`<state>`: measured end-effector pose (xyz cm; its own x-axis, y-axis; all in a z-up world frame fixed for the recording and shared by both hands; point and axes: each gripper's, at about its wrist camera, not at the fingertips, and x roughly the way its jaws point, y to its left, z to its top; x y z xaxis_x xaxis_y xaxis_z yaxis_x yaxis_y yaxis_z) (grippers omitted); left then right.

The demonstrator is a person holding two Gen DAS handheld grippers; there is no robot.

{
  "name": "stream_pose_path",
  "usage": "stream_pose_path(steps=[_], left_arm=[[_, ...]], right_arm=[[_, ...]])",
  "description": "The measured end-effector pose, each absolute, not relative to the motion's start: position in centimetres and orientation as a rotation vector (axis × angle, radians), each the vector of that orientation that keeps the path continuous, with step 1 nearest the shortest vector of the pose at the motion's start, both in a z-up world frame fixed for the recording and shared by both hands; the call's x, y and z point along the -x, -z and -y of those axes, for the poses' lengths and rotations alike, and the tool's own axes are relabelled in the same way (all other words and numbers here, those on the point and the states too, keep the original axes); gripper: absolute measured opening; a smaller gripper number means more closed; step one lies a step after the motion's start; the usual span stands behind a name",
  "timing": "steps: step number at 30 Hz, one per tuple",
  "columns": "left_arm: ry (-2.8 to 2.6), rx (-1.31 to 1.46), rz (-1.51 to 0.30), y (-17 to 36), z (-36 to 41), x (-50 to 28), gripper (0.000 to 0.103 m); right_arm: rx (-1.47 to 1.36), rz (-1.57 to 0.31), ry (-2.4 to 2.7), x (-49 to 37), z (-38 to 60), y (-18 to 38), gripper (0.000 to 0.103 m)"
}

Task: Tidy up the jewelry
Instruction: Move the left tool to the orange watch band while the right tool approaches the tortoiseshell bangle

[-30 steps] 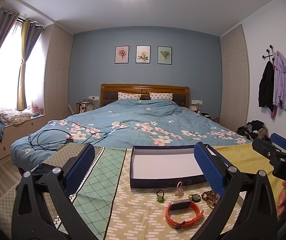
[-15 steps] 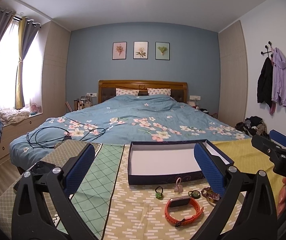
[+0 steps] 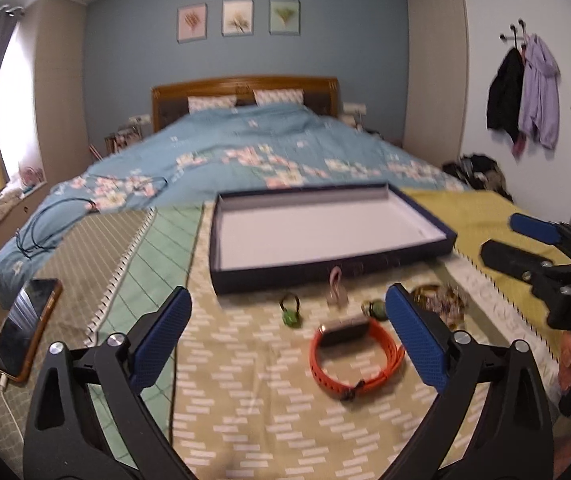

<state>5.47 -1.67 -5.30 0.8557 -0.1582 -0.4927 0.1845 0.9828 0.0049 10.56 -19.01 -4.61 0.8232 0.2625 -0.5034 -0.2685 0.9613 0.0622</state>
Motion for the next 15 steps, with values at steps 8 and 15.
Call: stream_pose_path(steps=[8, 15], left_arm=[[0.27, -0.088, -0.652, 8.5, 2.9, -7.9, 0.074], [0.322, -0.091, -0.741, 9.7, 3.4, -8.9, 0.054]], right_arm=[[0.003, -0.738, -0.364, -12.6, 18.8, 7.4, 0.03], [-0.012, -0.832, -0.365, -15.2, 19.7, 8.5, 0.012]])
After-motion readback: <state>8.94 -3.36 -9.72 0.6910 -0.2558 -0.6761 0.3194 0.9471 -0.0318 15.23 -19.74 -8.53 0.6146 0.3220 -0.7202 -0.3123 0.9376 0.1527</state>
